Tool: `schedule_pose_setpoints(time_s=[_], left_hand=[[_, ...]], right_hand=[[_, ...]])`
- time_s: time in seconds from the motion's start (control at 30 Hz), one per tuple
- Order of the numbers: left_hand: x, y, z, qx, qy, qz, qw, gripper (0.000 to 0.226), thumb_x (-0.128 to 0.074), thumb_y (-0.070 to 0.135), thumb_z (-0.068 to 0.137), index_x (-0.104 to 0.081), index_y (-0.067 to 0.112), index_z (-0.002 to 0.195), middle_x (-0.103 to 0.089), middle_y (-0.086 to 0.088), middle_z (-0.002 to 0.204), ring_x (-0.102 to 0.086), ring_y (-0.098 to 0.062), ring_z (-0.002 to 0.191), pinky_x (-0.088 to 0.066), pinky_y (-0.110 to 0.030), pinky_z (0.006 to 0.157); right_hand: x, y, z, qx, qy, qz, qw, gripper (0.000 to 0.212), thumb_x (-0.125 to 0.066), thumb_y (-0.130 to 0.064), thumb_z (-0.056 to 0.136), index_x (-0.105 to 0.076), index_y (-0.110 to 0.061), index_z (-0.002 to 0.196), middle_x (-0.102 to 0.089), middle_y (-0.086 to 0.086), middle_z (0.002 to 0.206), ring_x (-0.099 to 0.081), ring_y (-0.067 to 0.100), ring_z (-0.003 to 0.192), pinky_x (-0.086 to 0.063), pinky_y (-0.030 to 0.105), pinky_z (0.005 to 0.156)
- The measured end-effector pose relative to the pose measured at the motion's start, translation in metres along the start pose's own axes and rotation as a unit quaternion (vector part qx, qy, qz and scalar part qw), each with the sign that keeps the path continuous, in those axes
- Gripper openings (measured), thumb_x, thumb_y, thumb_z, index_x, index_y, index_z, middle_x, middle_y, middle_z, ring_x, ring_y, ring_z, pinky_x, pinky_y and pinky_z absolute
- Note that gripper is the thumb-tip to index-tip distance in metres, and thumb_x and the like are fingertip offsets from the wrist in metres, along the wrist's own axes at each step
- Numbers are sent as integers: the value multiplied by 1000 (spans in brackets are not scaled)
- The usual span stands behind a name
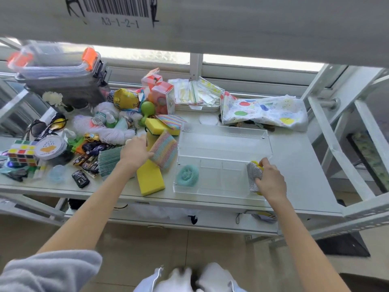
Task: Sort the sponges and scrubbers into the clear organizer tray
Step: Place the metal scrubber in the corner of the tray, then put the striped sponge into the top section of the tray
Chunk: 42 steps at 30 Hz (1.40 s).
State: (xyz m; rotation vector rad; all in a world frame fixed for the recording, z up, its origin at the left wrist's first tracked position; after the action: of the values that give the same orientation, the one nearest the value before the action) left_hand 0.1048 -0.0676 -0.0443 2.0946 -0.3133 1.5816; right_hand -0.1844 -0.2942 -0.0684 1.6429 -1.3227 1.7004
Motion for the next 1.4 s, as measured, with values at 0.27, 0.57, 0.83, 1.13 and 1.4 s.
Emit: schedule_pose_setpoints(time_s=[0.27,0.57,0.83,1.13,1.4], left_hand=[[-9,9,10,15,-73,39,996,50,-68,35,83,-50,3,117,-60,-18,117,-56,-34,112,-49,-43,86],[-4,11,7,-16,-71,-33,997,36,-59,26,89,-49,-1,112,-62,-20,113,-59,-35,105,-47,-41,81],[23,-10,-24,-92,-48,-155,982,23,-59,17,88,-52,3,105,-65,-18,105,-58,-33,102,-50,-43,85],[47,1,-50,-151,-65,-236,958,12,-55,8,92,-51,12,103,-60,-11,101,-61,-28,86,-50,-36,78],[63,39,-28,-195,-97,-197,956,30,-55,9,92,-53,9,122,-60,-10,100,-62,-29,92,-51,-42,89]], right_hand=[[27,-11,-12,20,54,-132,990,58,-70,-29,82,-43,-6,128,-50,19,119,-48,37,110,-47,43,85],[22,-64,-20,127,27,-95,987,33,-59,-25,89,-51,-10,118,-54,13,117,-50,31,110,-46,38,83],[6,-98,-26,178,-33,-60,982,35,-59,-26,89,-49,-12,120,-55,11,118,-51,29,112,-46,38,82],[13,-167,-16,253,-107,99,956,70,-72,-27,81,-33,-18,138,-45,12,134,-59,31,106,-49,46,92],[36,-169,10,244,-145,187,940,38,-63,-15,87,-44,-4,119,-62,17,110,-61,30,94,-50,44,84]])
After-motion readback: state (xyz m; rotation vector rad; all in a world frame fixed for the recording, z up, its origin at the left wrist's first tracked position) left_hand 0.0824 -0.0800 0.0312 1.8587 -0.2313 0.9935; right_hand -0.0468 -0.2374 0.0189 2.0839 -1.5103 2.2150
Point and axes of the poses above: each hand's wrist, its own z-axis towards the middle knuckle, its own x-axis out of the back of the hand, y = z × x, the point moved 2 cm from there along z, towards the middle knuckle
